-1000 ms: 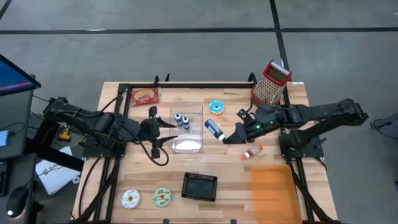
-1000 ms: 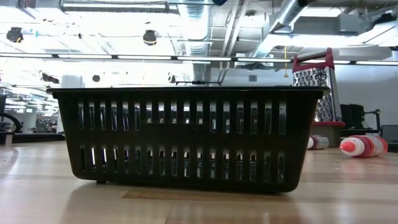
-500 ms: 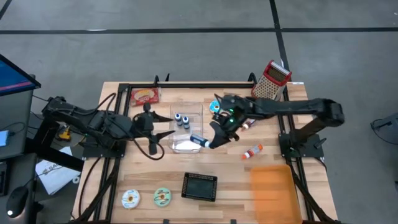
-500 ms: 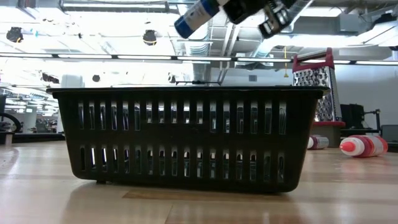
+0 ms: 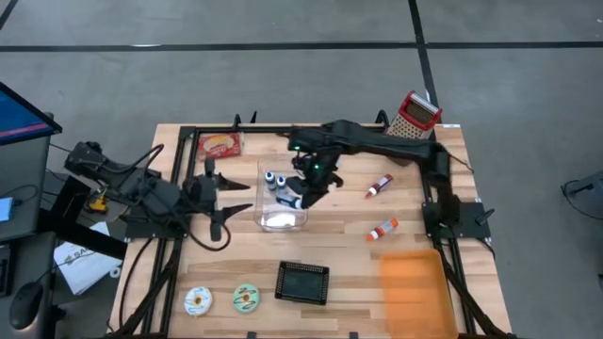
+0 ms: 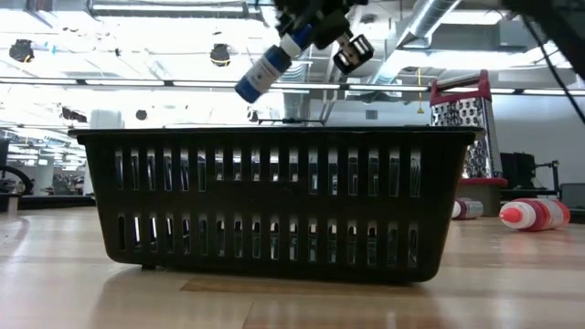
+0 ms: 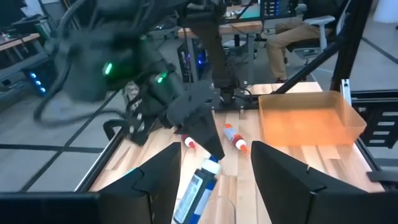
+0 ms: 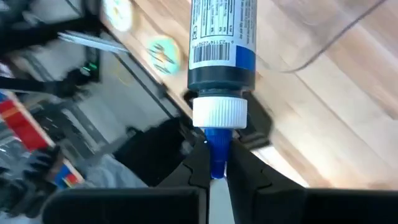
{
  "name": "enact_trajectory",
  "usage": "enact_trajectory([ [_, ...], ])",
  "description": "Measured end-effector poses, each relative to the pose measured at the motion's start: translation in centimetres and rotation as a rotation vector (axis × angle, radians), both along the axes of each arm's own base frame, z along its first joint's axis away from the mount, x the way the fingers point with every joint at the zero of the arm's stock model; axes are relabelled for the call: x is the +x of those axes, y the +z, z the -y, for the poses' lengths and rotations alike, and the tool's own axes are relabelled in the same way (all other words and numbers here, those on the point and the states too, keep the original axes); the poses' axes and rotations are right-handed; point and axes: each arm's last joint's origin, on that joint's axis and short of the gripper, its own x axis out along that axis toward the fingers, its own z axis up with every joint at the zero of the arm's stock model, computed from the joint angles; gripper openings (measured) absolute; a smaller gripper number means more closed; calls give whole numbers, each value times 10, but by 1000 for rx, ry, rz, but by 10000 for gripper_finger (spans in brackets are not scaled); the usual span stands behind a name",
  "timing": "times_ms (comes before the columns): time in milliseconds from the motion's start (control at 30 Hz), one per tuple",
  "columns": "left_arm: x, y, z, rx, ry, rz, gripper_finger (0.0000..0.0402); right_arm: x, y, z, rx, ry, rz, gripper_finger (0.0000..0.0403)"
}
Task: Pick & Place Food Item
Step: Put the blue food coloring bottle into the transparent bin
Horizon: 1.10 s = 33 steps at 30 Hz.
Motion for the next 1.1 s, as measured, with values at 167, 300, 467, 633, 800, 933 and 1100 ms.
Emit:
enact_trajectory([
  [167,-3,0,6,11,-10,1,189,13,-12,17,29,53,-89,19],
  [300,-6,0,10,18,-23,-1,189,16,-20,28,127,6,-110,18],
  [467,-8,-2,12,34,-17,-14,191,24,-39,37,113,-24,-149,18],
  [633,-8,-2,12,36,-17,-15,191,26,-56,45,104,-54,-226,18],
  [800,-9,-3,12,40,-19,-21,191,23,-56,53,94,-105,-250,18],
  [933,-9,-3,12,43,-20,-24,191,22,-61,61,90,-152,-296,18],
  [1100,-9,-3,12,45,-20,-26,191,19,-60,67,96,-206,-323,18],
])
